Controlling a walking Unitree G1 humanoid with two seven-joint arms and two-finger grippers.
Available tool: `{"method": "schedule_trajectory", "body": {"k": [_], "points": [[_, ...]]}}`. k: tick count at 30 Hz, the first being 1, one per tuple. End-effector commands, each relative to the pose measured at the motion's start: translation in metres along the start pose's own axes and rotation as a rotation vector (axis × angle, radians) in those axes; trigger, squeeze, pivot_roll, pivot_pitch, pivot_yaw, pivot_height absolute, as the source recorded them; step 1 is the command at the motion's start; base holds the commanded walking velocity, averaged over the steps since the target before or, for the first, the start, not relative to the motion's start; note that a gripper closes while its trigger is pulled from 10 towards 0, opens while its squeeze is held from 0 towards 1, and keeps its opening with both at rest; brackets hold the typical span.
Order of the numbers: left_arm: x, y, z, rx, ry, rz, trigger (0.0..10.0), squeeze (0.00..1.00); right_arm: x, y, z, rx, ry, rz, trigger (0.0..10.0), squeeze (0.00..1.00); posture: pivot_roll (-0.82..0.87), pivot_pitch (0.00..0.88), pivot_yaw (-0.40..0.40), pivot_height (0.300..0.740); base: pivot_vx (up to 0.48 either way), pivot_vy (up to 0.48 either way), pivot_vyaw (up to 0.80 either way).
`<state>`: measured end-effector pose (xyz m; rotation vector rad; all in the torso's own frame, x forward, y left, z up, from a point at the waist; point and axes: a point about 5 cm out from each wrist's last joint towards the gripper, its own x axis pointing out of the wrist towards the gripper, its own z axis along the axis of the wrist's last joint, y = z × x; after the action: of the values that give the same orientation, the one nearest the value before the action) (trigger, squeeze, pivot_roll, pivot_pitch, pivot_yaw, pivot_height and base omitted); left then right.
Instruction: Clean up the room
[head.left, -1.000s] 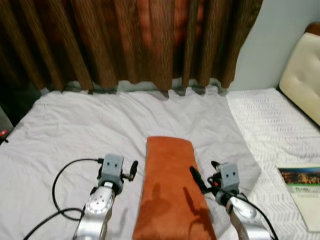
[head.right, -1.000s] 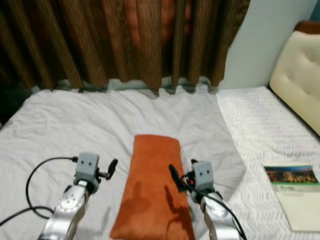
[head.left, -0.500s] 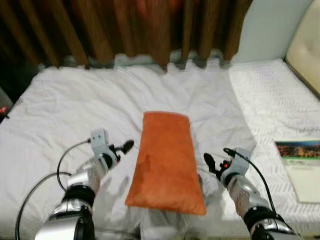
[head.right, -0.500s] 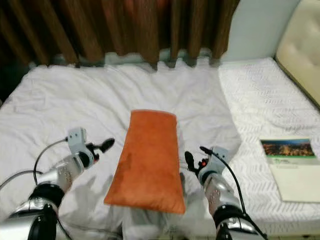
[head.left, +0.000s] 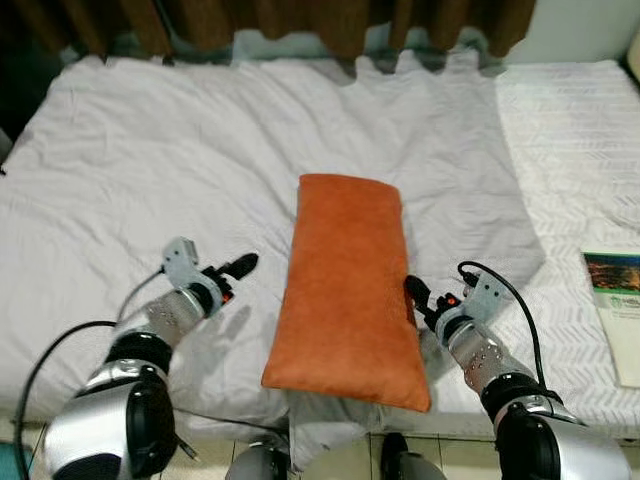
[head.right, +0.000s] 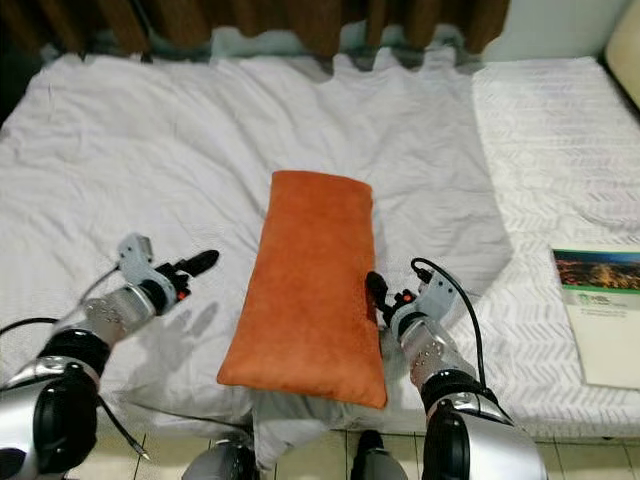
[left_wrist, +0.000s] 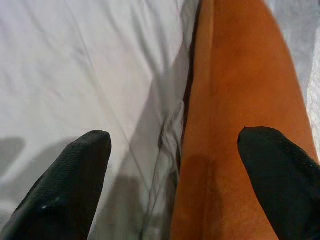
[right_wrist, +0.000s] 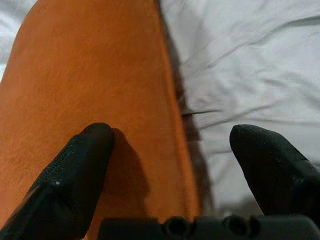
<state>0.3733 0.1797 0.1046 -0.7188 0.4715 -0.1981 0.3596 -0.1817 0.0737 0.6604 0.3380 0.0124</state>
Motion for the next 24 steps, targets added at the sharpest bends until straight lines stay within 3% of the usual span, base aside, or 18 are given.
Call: {"method": "schedule_trajectory", "body": {"k": [1, 6, 11, 15, 24], "points": [[0.003, -0.001, -0.014, -0.03, 0.048, -0.013, 10.0, 0.0, -0.001, -0.004, -0.006, 0.022, 0.042, 0.007, 10.0, 0.0, 0.07, 0.398, 0.033, 0.74, 0.0, 0.0, 0.0], [0.013, -0.022, -0.028, -0.063, 0.077, -0.088, 10.0, 0.0, -0.003, -0.006, -0.007, 0.038, 0.056, 0.018, 10.0, 0.0, 0.06, 0.396, 0.032, 0.74, 0.0, 0.0, 0.0], [0.016, -0.036, -0.024, -0.054, 0.068, -0.165, 10.0, 0.0, -0.004, -0.012, 0.002, 0.069, 0.028, 0.013, 10.0, 0.0, 0.02, 0.383, 0.035, 0.74, 0.0, 0.0, 0.0], [0.016, -0.038, -0.023, -0.056, 0.071, -0.189, 10.0, 0.0, -0.005, -0.013, 0.001, 0.093, 0.035, 0.021, 10.0, 0.0, 0.02, 0.379, 0.035, 0.74, 0.0, 0.0, 0.0], [0.022, -0.045, -0.058, -0.079, 0.161, -0.186, 10.0, 0.0, -0.003, 0.001, -0.024, 0.072, 0.126, 0.07, 10.0, 0.0, 0.01, 0.402, 0.027, 0.74, 0.0, 0.0, 0.0]]}}
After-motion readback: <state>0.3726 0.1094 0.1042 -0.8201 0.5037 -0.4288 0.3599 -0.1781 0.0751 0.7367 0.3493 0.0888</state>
